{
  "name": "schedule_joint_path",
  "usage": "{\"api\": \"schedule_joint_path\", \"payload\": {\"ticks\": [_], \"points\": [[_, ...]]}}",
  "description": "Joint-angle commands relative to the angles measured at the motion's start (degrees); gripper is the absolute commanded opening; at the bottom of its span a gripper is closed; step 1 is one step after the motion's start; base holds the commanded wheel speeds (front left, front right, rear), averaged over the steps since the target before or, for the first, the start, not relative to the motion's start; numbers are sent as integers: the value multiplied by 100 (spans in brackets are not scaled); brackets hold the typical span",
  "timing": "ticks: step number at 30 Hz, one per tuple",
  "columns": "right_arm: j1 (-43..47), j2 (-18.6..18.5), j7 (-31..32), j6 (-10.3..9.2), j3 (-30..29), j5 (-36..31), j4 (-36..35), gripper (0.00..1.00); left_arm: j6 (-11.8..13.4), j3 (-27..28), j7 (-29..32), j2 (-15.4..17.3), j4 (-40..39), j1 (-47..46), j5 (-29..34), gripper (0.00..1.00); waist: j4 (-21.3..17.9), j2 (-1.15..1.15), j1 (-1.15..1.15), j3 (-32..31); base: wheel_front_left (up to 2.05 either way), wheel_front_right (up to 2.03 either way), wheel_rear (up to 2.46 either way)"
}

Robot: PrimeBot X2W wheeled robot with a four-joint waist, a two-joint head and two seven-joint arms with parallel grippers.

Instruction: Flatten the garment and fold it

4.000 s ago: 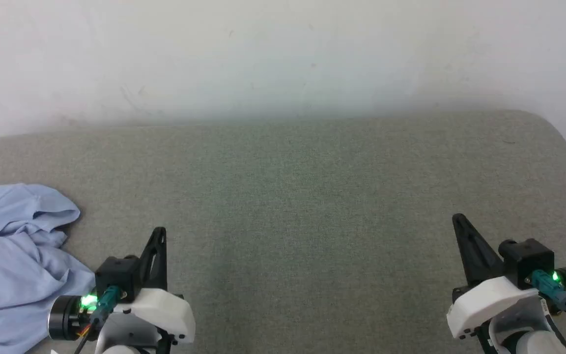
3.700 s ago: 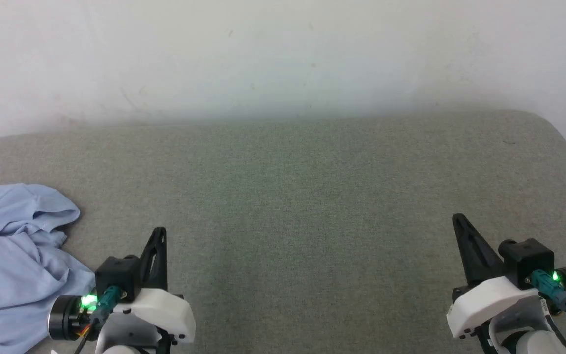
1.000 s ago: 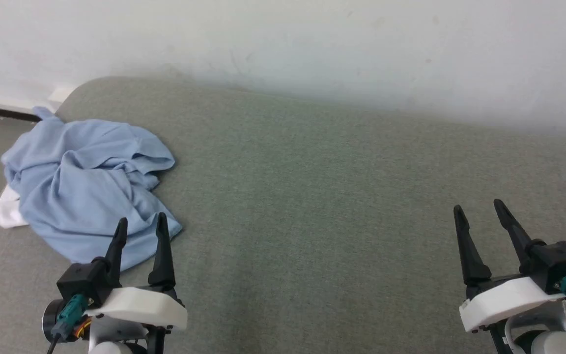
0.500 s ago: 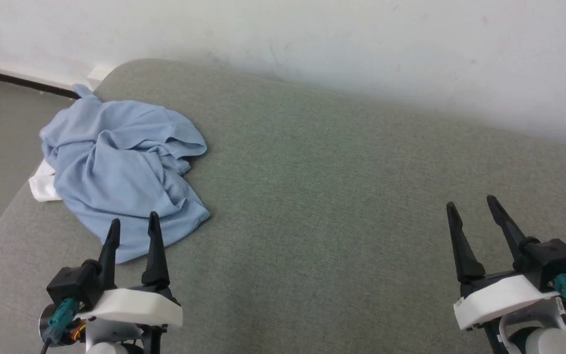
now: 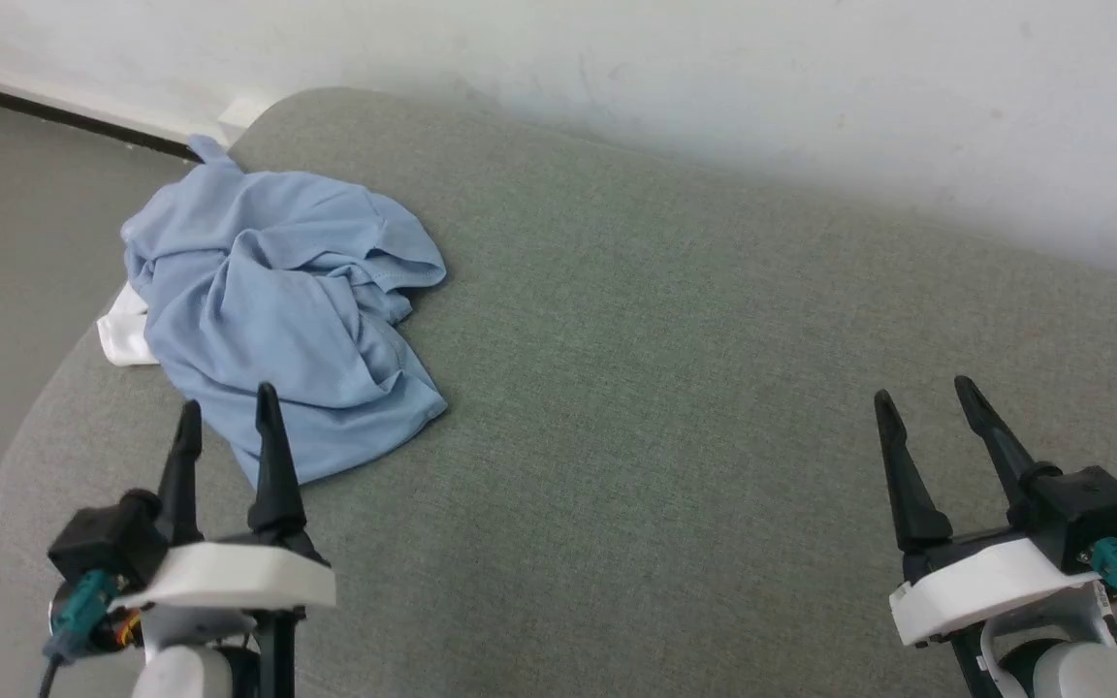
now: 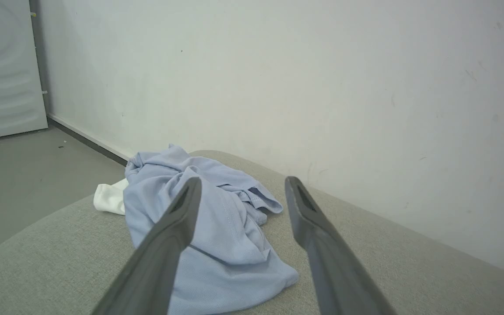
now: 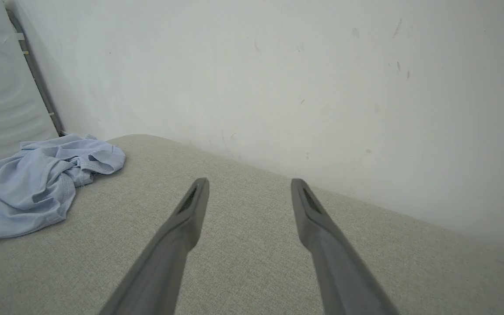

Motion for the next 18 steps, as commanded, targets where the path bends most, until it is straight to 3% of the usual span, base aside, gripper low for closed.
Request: {"api": "schedule_joint_path", "payload": {"ticks": [1,11,18], "points": [[-103,14,-41,-3,4,-36,-65,100,-37,78,-60,-3,-8,-209,-25,100,24,0,0,85,0,0,0],[-370,15,172,-4,8,-227,-398,100,-400,508,-179,11,156,-1487,68,100,-101,0,0,759,0,0,0],[-645,17,276,-4,50,-297,-598,100,-515,753,-263,464,765,-2761,372,100,-330,0,0,1351,0,0,0]]}}
